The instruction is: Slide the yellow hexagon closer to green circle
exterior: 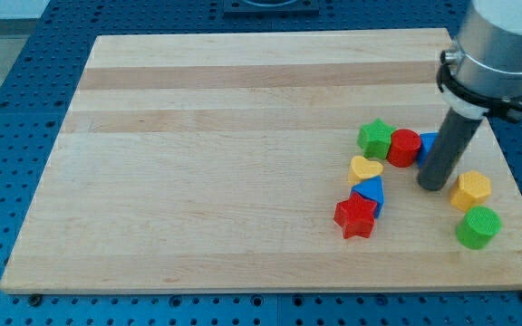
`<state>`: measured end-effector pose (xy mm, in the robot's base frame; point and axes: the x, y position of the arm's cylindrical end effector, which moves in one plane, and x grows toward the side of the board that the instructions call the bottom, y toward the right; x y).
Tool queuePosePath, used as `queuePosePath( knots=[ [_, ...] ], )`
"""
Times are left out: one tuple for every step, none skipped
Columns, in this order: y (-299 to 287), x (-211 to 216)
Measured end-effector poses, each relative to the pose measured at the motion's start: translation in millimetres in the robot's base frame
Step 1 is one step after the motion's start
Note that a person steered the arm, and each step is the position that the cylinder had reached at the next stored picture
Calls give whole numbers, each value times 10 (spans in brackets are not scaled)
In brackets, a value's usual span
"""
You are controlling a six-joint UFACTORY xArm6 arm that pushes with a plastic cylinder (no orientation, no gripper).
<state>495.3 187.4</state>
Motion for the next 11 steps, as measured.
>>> queuePosePath(
  knots=[
    [7,-151],
    [71,-294],
    [365,-304],
    [635,-303],
    [746,-301],
    [764,-125],
    [773,33],
    [777,197],
    [777,236],
    [791,236],
    [921,262]
  ],
)
